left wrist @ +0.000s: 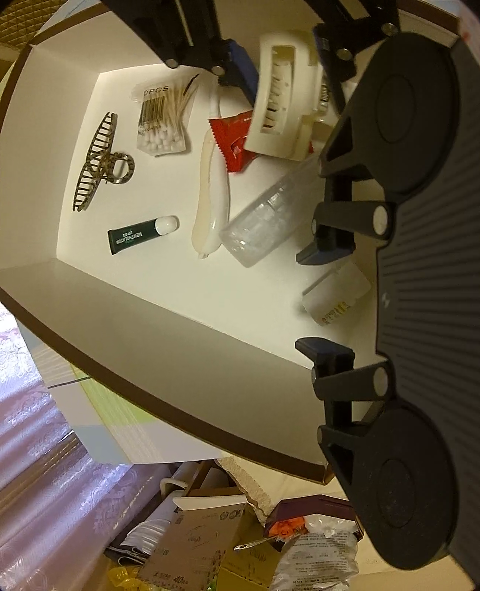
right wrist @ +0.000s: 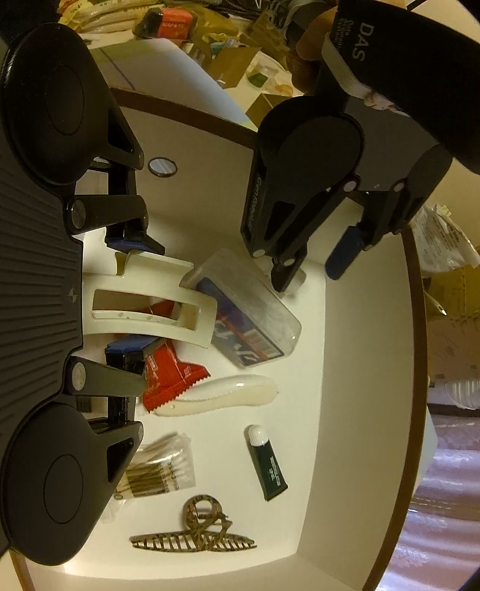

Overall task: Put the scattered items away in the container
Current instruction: 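Open both tools over the box to drop the pill bottle and hair clip, then withdraw both tools from the box toward the scrunchie and cable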

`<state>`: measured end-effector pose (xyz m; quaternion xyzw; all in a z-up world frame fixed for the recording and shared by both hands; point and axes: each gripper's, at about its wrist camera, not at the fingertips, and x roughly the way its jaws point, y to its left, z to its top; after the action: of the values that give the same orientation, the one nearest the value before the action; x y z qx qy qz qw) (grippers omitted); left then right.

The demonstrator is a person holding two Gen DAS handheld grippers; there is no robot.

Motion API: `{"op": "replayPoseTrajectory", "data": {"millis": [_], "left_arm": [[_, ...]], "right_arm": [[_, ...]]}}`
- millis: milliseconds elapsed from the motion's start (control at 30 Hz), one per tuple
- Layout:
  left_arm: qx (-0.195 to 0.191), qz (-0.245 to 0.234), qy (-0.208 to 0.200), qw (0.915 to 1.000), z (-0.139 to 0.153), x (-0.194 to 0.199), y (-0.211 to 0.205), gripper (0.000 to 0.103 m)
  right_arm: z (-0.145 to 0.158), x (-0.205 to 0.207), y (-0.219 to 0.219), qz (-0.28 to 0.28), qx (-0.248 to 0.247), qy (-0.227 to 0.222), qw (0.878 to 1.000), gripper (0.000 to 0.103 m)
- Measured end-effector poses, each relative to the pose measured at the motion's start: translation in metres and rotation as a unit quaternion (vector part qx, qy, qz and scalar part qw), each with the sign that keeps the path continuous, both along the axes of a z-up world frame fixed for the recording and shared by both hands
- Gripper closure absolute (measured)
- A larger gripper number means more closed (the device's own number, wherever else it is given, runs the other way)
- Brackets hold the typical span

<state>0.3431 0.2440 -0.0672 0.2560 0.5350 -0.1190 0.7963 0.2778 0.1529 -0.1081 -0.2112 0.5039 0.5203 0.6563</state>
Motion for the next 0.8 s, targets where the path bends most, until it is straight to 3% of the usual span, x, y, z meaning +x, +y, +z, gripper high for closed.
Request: {"op": "replayPoseTrajectory", "data": {"millis": [133,267,467,533,600,800], "left_arm": [[-0.003,0.01,-0.012,0.9999,0.007,-0.001,0.003,0.045],[-0.014,0.02,-0.018,0.9995,0.013,-0.004,0.009,0.044],[-0.033,0.031,-0.031,0.9985,0.025,-0.012,0.01,0.035],[-0.037,0.034,-0.036,0.9981,0.029,-0.016,0.01,0.033],[-0.043,0.039,-0.04,0.9975,0.033,-0.019,0.011,0.03],[-0.063,0.06,-0.056,0.9946,0.049,-0.031,0.014,0.023]], "right_arm": [[0.003,-0.003,0.0,0.007,0.006,-0.001,1.0,0.06],[0.01,-0.005,-0.004,0.008,0.019,-0.015,1.0,0.034],[0.024,-0.005,-0.015,-0.003,0.022,-0.03,0.999,0.033],[0.031,-0.006,-0.021,-0.006,0.024,-0.038,0.999,0.029],[0.039,-0.006,-0.032,-0.012,0.028,-0.052,0.998,0.016],[0.049,-0.007,-0.047,-0.04,0.031,-0.085,0.995,0.009]]}}
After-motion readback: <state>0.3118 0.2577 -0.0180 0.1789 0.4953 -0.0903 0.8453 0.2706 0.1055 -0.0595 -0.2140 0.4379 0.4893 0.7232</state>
